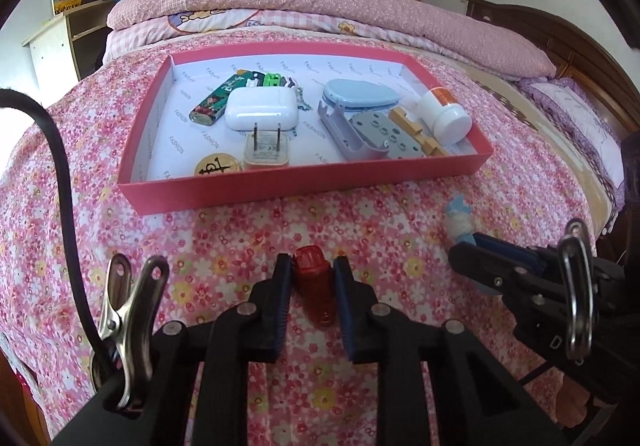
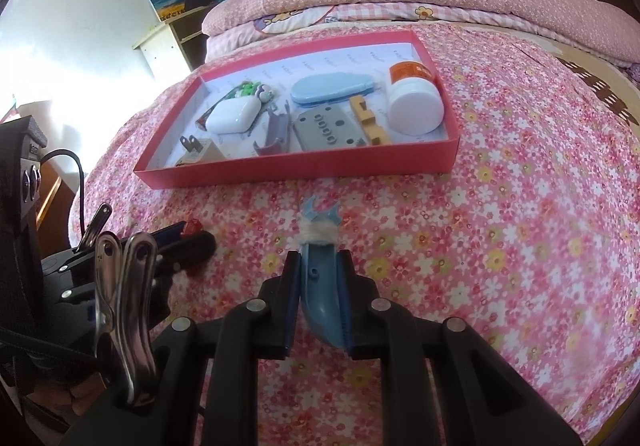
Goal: Organize rigid objects
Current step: 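Carry the red piece and blue clip into the tray and open both tools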
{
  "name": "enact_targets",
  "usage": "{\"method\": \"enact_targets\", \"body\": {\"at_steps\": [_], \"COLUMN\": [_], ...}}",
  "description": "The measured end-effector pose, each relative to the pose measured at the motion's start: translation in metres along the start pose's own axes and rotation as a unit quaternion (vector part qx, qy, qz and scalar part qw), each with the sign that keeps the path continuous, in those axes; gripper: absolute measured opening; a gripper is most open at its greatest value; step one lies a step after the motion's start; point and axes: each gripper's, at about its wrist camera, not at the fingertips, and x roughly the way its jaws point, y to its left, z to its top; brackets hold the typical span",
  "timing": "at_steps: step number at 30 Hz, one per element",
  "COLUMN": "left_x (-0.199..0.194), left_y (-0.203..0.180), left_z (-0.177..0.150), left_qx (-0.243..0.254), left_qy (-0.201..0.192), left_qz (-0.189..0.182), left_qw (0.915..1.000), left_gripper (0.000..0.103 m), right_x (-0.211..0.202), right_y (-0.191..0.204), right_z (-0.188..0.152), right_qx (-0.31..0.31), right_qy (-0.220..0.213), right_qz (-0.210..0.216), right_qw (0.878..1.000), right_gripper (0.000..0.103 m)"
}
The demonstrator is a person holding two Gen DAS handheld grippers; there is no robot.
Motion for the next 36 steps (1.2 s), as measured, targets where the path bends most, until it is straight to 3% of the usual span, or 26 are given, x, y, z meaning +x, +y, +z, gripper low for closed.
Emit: {"method": "enact_targets", "body": {"at_steps": [10, 19, 36], "left_x": [-0.023, -0.042, -0.030], "left_y": [0.004, 0.009, 0.014], "left_z": [0.010, 0.041, 0.097], "left_qx": [-0.004, -0.008, -0.018], "left_qy": [-0.026, -0.063, -0.080], "left_qz": [-0.006, 0.002, 0.020], "left_qw": [0.9996, 0.9980, 0.9964], "left_gripper": [0.022, 0.022, 0.022], "right_x": [-0.005, -0.015, -0.015], "right_y": [0.004, 0.012, 0.014], "right_z": [0.002, 0.022, 0.079], "right_qx": [-0.002, -0.018, -0.032], "right_qy": [-0.011, -0.034, -0.075], "right_qz": [0.007, 0.014, 0.010], "right_qw": [1.000, 0.999, 0.997], "right_gripper": [0.018, 0.019, 0.019]}}
